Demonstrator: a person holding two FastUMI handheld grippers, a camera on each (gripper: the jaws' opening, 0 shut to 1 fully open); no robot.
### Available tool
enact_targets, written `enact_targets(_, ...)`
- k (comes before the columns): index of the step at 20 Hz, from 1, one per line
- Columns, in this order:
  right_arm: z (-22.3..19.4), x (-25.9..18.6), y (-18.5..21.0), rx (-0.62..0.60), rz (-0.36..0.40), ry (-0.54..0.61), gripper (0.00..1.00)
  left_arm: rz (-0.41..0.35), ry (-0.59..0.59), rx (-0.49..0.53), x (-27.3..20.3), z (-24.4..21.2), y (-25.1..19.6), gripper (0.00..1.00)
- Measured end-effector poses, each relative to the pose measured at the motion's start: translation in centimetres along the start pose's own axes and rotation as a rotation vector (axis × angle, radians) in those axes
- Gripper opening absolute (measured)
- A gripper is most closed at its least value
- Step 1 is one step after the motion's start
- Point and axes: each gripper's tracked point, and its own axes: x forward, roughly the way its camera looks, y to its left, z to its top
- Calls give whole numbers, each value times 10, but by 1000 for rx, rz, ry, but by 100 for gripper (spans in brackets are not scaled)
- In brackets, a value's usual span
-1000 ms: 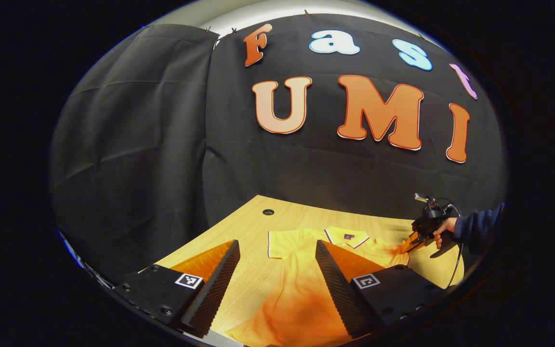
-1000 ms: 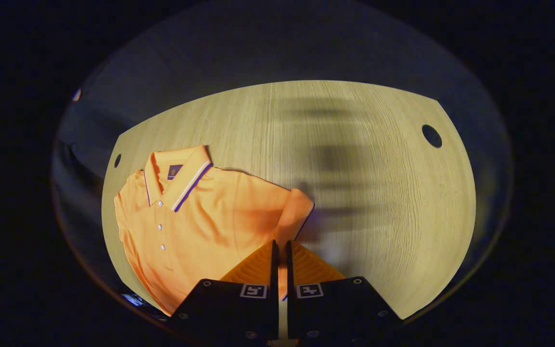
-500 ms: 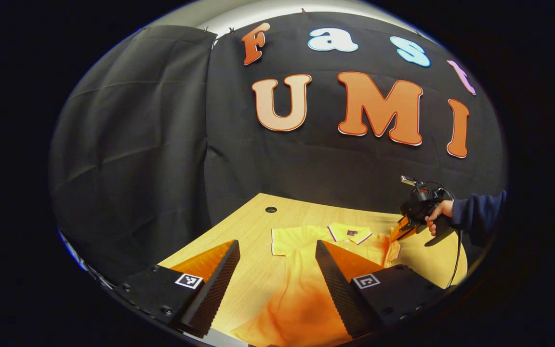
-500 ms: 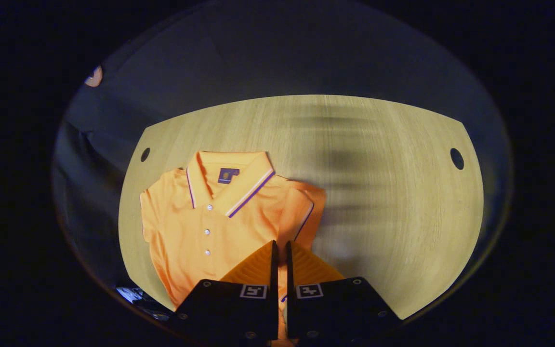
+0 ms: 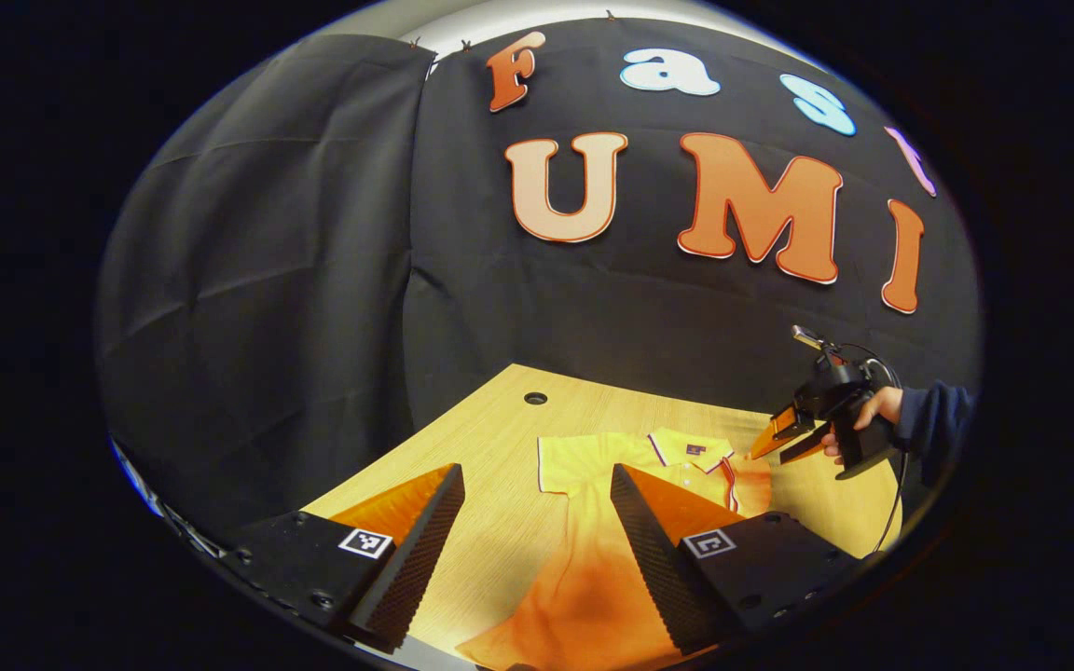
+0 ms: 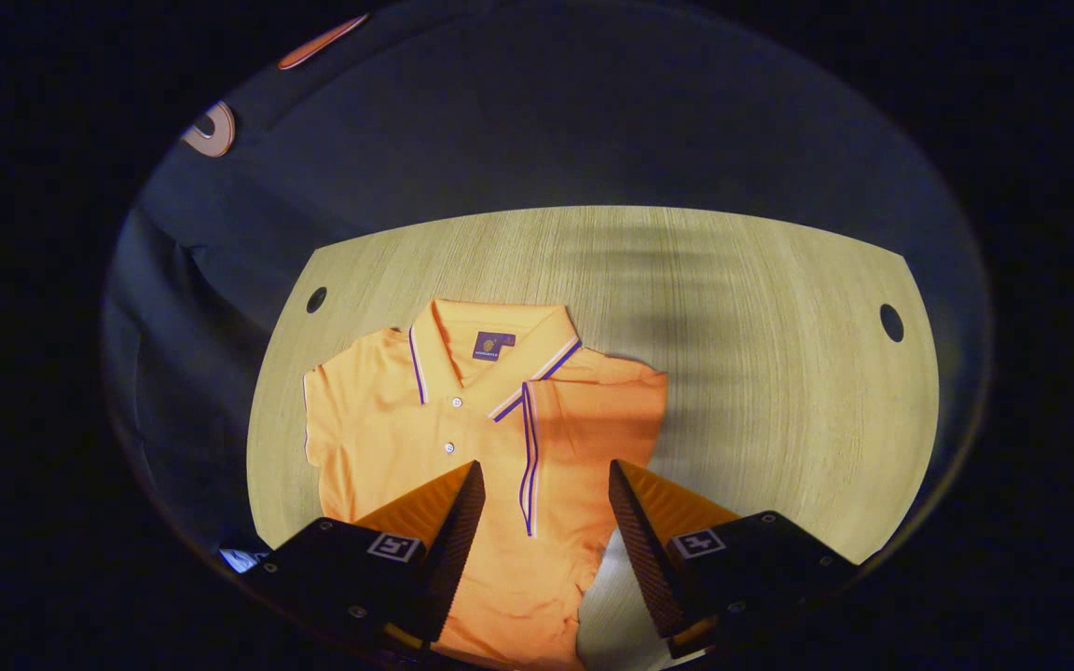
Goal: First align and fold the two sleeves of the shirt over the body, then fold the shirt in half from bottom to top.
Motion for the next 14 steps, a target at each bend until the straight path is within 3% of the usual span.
enact_targets(6, -10, -33, -2, 82, -31, -91, 95, -99, 101, 0, 77, 5, 7, 96)
enact_targets(8, -16, -44, 3, 130, -34, -131, 98, -81, 185, 10, 109, -7, 17, 97)
enact_targets(14, -53, -68, 2, 230, -133, -206, 99, -248, 430, 49, 199, -43, 3, 98)
